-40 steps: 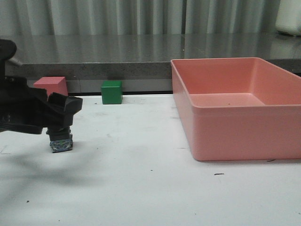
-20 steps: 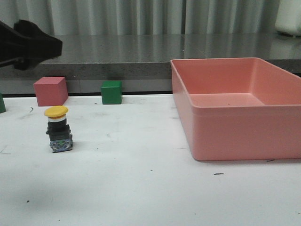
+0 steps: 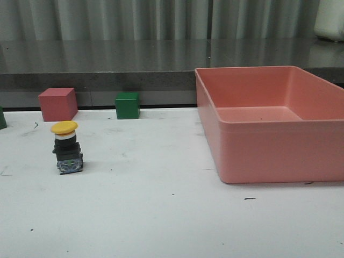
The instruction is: Place and stand button with both arms
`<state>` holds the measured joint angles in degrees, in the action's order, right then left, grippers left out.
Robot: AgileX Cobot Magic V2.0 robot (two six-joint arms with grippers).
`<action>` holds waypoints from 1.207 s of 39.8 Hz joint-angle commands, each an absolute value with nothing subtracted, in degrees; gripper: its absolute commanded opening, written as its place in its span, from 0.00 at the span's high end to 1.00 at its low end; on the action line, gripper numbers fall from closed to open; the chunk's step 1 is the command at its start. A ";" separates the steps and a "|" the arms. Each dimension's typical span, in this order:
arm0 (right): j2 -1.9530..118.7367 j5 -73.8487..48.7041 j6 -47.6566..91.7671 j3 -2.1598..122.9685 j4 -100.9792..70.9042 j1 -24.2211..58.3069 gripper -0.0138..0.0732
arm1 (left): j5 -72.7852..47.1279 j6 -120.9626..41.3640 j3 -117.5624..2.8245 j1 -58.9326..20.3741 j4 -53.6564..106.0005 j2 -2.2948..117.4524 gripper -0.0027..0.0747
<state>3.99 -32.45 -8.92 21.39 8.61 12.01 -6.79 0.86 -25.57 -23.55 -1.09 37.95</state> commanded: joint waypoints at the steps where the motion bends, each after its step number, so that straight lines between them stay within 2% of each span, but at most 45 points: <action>1: 4.57 -27.86 -8.40 22.86 9.67 11.69 0.92 | -9.16 0.90 -27.15 -23.87 -0.44 33.59 0.98; 10: 4.57 -27.86 -8.40 22.86 9.67 11.69 0.92 | -16.67 0.90 -27.15 -23.87 -0.44 26.39 0.99; 48: 4.57 -27.86 -8.40 22.86 9.67 11.69 0.92 | -16.40 0.90 -27.15 -23.87 -0.44 25.28 0.99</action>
